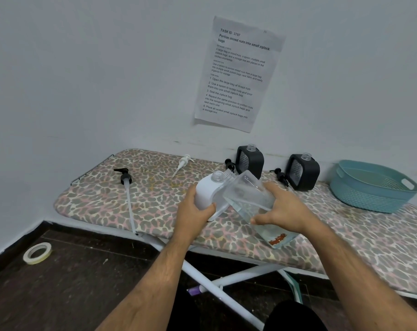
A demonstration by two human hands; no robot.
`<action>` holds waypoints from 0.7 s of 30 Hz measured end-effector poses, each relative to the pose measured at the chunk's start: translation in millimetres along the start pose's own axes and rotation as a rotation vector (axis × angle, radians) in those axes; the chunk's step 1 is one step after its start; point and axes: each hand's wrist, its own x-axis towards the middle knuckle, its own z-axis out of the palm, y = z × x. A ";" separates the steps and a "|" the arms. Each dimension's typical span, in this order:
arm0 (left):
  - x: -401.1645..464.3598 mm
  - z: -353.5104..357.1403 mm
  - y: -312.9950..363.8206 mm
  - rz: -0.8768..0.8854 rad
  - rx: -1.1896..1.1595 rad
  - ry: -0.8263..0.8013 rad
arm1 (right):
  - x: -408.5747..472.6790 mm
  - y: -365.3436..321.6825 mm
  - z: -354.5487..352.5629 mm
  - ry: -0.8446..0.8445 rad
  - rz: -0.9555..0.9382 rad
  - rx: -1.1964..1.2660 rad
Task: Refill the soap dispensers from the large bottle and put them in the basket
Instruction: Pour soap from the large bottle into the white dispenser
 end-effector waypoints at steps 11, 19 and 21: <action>1.1 0.1 -2.0 0.009 -0.002 -0.007 | -1.2 -5.2 -8.8 -0.006 0.042 -0.135; 1.4 -0.2 -3.7 0.018 0.011 -0.010 | -1.1 -9.3 -15.1 0.004 0.030 -0.178; 1.3 -0.1 -4.4 0.019 0.013 -0.013 | -0.7 -9.4 -15.9 0.003 0.028 -0.175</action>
